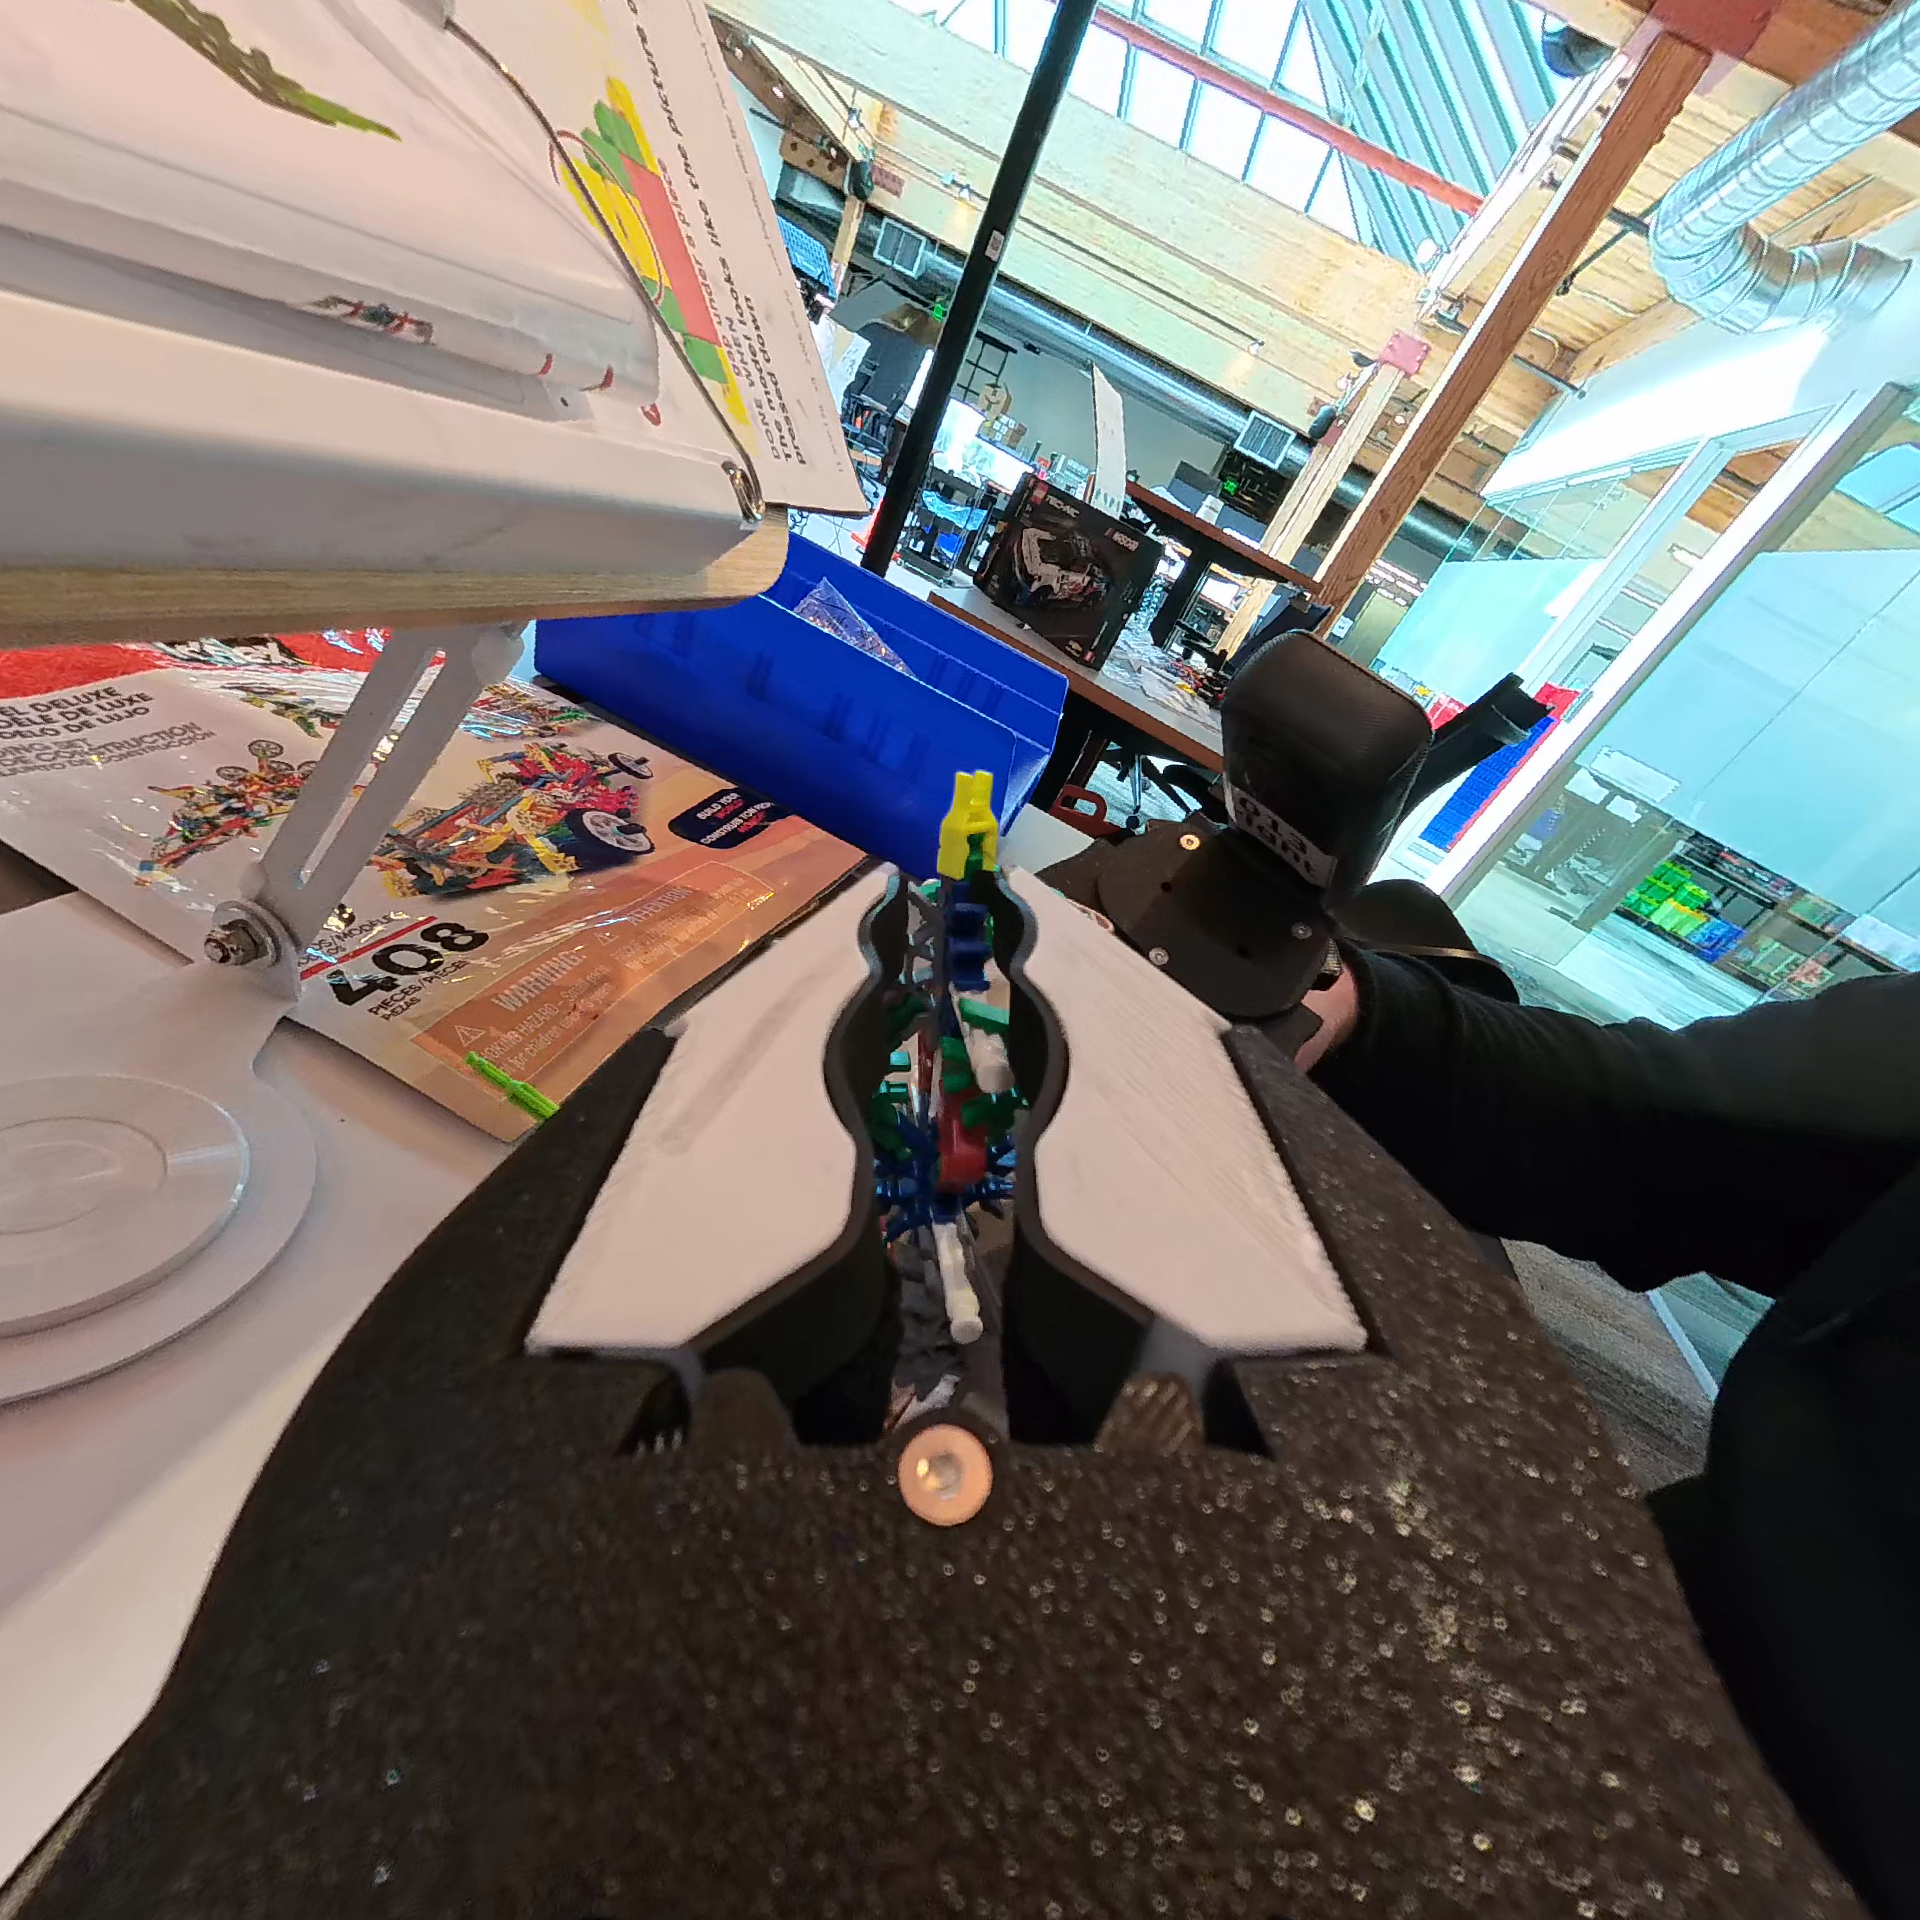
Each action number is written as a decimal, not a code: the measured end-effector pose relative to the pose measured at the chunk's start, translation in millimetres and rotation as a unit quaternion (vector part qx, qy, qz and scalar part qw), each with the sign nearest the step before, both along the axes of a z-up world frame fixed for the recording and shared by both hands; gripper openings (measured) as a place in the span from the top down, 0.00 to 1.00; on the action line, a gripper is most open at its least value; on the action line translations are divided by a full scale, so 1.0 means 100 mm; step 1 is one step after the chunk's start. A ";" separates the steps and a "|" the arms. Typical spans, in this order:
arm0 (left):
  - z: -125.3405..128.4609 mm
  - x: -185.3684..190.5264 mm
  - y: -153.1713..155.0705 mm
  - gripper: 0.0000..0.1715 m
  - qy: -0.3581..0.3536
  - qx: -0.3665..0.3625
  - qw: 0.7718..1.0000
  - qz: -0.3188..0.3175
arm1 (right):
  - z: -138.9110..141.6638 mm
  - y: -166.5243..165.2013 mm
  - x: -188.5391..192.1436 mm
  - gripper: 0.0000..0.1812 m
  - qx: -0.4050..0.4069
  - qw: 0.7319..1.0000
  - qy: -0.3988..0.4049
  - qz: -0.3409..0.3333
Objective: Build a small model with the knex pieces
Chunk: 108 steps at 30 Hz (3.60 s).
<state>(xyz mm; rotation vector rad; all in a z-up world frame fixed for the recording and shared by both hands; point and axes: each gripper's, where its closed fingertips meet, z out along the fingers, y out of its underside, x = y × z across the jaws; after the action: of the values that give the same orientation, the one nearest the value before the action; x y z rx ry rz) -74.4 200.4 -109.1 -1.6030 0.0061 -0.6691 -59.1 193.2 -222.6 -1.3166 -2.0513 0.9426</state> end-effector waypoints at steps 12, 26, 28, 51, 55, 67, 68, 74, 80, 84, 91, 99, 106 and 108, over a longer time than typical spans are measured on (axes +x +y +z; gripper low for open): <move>0.01 0.05 -0.03 0.93 0.002 0.005 1.000 -0.018 | 0.00 0.02 0.03 0.86 0.005 1.000 -0.002 0.010; 0.00 0.09 -0.03 0.91 0.024 0.010 0.999 -0.019 | -0.01 0.02 0.06 0.87 0.001 1.000 -0.006 0.022; -0.01 0.08 -0.03 0.90 0.033 0.009 0.999 -0.015 | -0.01 0.03 0.06 0.87 0.001 1.000 -0.006 0.022; -0.03 -0.02 0.09 0.88 0.227 -0.019 0.963 0.147 | -0.02 0.04 0.03 0.86 0.007 1.000 -0.001 0.011; -0.02 0.02 0.10 0.89 0.222 -0.016 0.964 0.146 | -0.02 0.05 0.03 0.86 0.009 1.000 0.000 0.010; 0.00 0.05 0.10 0.93 0.213 -0.007 0.968 0.135 | -0.02 0.05 0.03 0.86 0.016 1.000 0.002 0.011; 0.00 0.06 0.09 0.93 0.205 -0.003 0.970 0.128 | -0.02 0.05 0.03 0.86 0.017 1.000 0.002 0.012; 0.04 0.13 0.06 0.94 0.171 0.012 0.982 0.085 | -0.02 0.04 0.05 0.86 0.019 1.000 0.001 0.021; 0.06 0.22 0.01 0.95 0.147 0.033 0.988 0.031 | -0.02 0.03 0.07 0.87 0.016 0.999 -0.001 0.033; 0.05 0.22 0.00 0.93 0.177 0.040 0.983 0.032 | -0.02 0.03 0.07 0.87 0.023 0.999 0.001 0.035; -0.01 0.18 0.03 0.90 0.234 0.025 0.970 0.065 | -0.03 0.04 0.07 0.87 0.027 0.999 0.002 0.034; -0.01 0.22 0.05 0.84 0.276 0.018 0.958 0.083 | -0.04 0.04 0.07 0.88 0.028 0.999 0.002 0.033; 0.00 0.19 0.04 0.84 0.295 0.025 0.951 0.093 | -0.04 0.04 0.06 0.88 0.030 0.999 0.002 0.033; 0.01 0.17 0.04 0.87 0.297 0.026 0.949 0.102 | -0.04 0.04 0.06 0.88 0.031 0.999 0.002 0.033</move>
<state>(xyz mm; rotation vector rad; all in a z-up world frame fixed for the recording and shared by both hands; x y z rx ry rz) -57.3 204.3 -108.4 -1.6729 0.2951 -0.0086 -52.7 197.3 -226.6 -1.2207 -2.1145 0.9006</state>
